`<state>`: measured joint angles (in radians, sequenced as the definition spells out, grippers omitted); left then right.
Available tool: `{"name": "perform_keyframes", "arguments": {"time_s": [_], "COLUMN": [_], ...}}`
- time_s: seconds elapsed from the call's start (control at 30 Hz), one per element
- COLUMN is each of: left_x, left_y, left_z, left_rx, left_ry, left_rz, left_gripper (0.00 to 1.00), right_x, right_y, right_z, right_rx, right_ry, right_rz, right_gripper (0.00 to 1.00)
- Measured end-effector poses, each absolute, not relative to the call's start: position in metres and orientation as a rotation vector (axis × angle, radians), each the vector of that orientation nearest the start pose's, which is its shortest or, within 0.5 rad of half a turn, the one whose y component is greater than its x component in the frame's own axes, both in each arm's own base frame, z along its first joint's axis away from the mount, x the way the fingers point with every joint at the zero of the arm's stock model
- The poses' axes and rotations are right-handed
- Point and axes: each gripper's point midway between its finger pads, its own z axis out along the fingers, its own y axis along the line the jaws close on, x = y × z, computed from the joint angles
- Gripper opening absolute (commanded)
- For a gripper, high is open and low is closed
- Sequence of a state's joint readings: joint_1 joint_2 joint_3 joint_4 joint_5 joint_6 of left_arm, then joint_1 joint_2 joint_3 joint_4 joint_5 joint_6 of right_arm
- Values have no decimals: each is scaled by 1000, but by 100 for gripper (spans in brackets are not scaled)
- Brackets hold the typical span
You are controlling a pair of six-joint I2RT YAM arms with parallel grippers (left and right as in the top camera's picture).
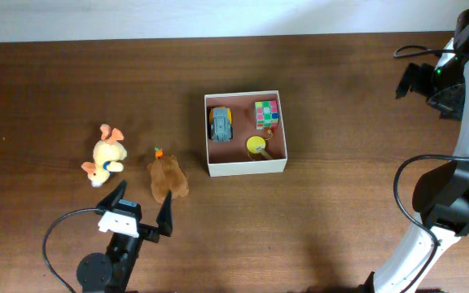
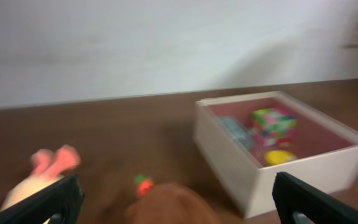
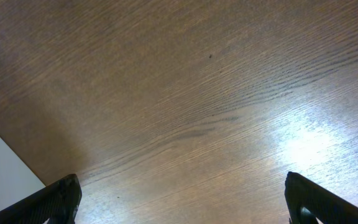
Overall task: Pack container
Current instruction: 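Move the left gripper to the brown plush hamster and grasp it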
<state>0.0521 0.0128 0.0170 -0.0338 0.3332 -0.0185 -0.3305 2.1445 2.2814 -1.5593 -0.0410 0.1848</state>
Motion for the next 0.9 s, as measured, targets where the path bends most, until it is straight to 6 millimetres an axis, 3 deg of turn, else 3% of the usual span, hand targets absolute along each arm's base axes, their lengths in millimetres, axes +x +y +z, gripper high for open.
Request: {"name": "perform_keyframes", "arguments": {"time_s": [0.23, 0.47, 0.57, 0.77, 0.9], "left_x": [233, 252, 267, 298, 305], "left_y": [-58, -58, -58, -63, -75], "left_z": [160, 221, 232, 227, 211], "left_rx": [252, 254, 245, 233, 251], "left_ry": [1746, 1878, 2011, 2210, 2272], "left_rz": [-339, -358, -390, -489, -604], "left_gripper": [99, 99, 99, 99, 99], "right_x": [413, 413, 413, 413, 413], "right_y": [-134, -134, -134, -134, -134], "right_z": [185, 185, 185, 185, 185], "right_rx": [756, 756, 756, 756, 757], "right_ry": [2893, 2893, 2892, 2892, 2892], "right_rz": [45, 44, 44, 45, 45], "right_gripper": [99, 99, 99, 99, 99]}}
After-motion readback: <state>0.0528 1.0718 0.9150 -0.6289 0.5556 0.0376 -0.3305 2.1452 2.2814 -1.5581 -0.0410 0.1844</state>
